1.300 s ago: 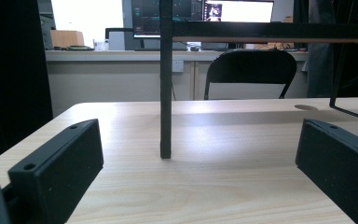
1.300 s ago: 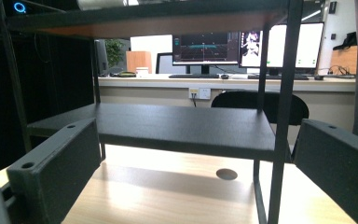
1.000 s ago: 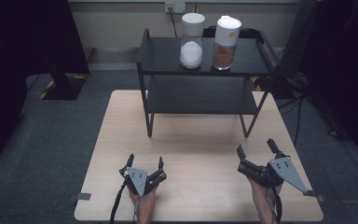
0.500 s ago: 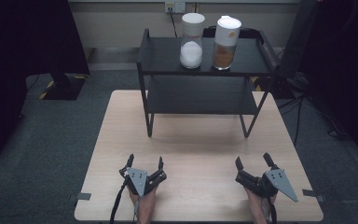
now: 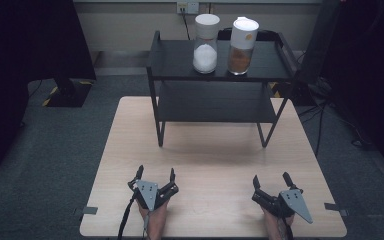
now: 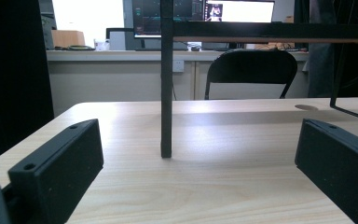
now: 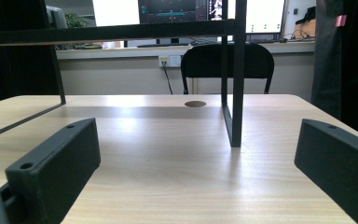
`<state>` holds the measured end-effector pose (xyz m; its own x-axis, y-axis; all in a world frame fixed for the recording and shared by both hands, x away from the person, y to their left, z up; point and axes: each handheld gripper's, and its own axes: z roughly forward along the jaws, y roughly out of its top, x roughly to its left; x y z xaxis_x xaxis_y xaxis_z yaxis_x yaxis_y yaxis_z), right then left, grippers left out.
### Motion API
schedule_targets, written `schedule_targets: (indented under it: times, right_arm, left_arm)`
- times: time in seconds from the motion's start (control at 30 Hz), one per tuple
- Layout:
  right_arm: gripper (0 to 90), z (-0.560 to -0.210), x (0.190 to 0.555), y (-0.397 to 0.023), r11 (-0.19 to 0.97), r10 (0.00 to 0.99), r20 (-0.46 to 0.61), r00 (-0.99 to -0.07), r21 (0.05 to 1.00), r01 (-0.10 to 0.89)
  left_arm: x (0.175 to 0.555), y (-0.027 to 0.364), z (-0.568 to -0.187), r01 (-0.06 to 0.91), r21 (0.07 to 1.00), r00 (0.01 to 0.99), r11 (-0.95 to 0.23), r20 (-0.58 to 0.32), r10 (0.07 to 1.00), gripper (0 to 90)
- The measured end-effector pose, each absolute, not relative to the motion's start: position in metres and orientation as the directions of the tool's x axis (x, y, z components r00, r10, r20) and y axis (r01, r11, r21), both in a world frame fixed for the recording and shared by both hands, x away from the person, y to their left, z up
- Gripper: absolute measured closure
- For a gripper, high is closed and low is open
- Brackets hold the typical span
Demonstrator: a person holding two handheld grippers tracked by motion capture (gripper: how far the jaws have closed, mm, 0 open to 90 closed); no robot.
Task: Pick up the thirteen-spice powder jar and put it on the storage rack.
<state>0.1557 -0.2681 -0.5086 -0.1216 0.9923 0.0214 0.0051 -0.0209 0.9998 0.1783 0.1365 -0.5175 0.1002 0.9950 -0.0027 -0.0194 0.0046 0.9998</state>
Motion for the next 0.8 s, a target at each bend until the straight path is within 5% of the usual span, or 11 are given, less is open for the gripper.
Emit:
schedule_targets:
  times: [0.8]
  right_arm:
    - [0.0,-0.516,0.152,-0.255,0.011,0.998,-0.013,-0.056,1.0,-0.028]
  left_arm:
    - [0.178,0.135,-0.518,-0.02,1.0,0.091,0.004,-0.002,0.996,0.4]
